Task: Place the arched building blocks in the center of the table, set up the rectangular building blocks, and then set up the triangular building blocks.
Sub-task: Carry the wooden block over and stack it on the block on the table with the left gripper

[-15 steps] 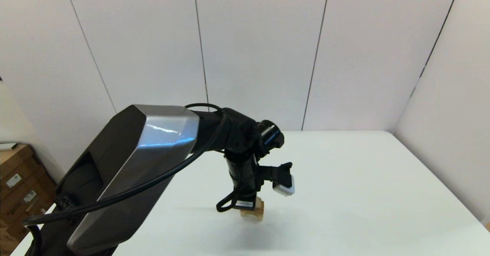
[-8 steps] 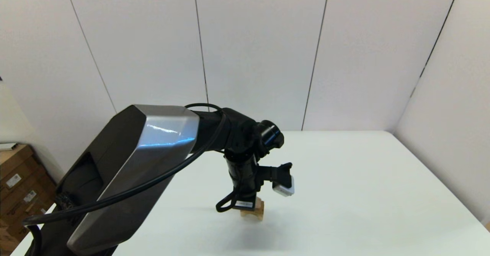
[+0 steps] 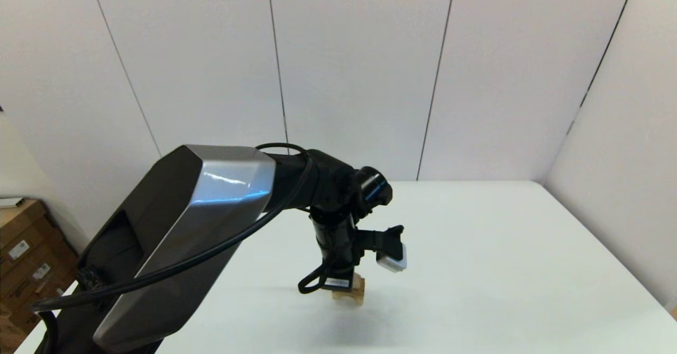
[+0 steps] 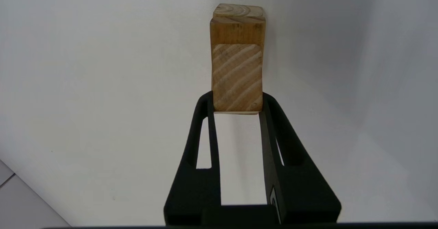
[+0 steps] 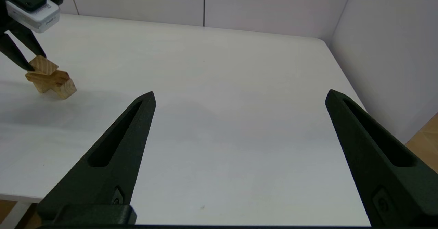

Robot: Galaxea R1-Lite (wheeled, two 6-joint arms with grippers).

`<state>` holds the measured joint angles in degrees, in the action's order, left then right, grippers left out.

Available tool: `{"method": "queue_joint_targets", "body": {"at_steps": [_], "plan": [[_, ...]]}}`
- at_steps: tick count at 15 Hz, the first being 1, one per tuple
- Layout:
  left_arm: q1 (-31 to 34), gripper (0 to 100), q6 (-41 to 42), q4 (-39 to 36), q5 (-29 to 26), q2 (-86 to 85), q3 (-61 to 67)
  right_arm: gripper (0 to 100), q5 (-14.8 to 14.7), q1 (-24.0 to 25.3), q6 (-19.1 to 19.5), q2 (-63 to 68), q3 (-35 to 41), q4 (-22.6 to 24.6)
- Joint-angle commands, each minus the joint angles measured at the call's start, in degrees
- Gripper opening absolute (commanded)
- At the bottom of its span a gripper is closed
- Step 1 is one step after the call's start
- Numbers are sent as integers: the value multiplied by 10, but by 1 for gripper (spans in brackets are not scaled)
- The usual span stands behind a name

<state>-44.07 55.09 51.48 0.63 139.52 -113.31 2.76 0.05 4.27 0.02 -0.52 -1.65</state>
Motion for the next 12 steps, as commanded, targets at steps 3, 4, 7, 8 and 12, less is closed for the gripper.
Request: {"method": "queue_joint_targets", "body": {"at_steps": [3, 4, 7, 8, 12], "plan": [[-1, 0, 3, 3, 1, 3, 0, 100, 1, 0, 0, -1, 0, 0], [-1, 0, 3, 3, 2, 3, 0, 100, 1, 0, 0, -1, 0, 0], [-2, 0, 3, 2, 2, 4, 0, 100, 1, 0, 0, -1, 0, 0], [-2, 0, 3, 2, 2, 4, 0, 100, 1, 0, 0, -1, 0, 0], [-2, 0, 3, 2, 0, 4, 0, 100, 1, 0, 0, -1, 0, 0]]}}
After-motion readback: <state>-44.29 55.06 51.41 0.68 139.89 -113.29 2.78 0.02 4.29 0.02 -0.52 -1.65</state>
